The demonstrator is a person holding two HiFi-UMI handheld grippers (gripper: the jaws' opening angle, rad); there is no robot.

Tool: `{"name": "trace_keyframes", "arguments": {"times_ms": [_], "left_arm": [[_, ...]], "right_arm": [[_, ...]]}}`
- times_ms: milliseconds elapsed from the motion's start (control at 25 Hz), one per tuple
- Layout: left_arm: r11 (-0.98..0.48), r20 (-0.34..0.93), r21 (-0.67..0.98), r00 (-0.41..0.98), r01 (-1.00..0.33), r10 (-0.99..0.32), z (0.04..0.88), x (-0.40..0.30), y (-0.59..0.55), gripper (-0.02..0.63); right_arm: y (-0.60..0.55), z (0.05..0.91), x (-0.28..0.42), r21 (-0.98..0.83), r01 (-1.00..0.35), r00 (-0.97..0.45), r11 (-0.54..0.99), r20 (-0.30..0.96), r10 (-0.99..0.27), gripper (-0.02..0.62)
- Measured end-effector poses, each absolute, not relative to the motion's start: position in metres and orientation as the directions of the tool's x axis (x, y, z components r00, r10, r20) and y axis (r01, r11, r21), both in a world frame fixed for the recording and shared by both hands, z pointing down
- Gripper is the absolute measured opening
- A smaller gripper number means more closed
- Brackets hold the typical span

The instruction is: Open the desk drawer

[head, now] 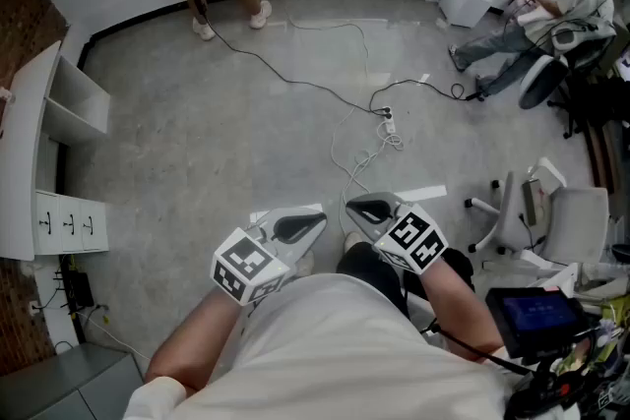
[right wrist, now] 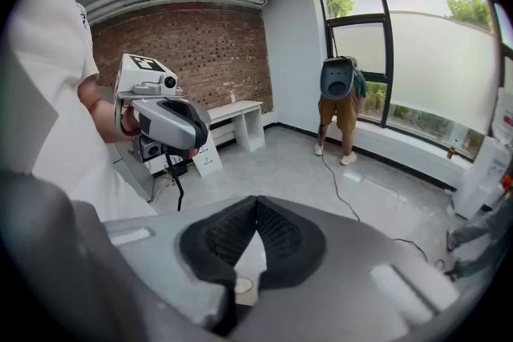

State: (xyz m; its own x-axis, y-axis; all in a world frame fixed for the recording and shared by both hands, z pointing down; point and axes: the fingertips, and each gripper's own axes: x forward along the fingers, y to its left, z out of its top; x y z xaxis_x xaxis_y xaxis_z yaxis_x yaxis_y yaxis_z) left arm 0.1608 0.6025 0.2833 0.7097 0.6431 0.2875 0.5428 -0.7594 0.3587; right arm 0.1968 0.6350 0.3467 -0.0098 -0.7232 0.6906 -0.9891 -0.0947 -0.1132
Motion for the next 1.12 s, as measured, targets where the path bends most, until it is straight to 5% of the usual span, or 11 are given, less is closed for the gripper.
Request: {"name": "trace_keyframes", "arguments": {"times_ms": [480, 720, 1120], "left_arm": [[-0.885, 0.358, 0.395, 0.847, 0.244, 0.393, 0.315, 0.348, 0.544, 0.005], [-0.899, 0.363, 0.438, 0.910, 0.023, 0.200, 0.315, 0.404, 0.496, 0.005], [-0.837, 0.331, 0.466, 0.934, -0.287, -0.136, 0.329, 0.366, 0.347, 0.005]], "right_arm": [[0.587, 0.369, 0.392, -0.184, -0.968, -0.250, 0.170, 0.679, -0.690, 0.003], [0.554, 0.395, 0.457, -0.242, -0.906, -0.403, 0.347, 0.744, -0.533, 0.003], [0.370, 0.406, 0.410, -0.271, -0.712, -0.612, 0.647, 0.691, -0.384, 0.003]]}}
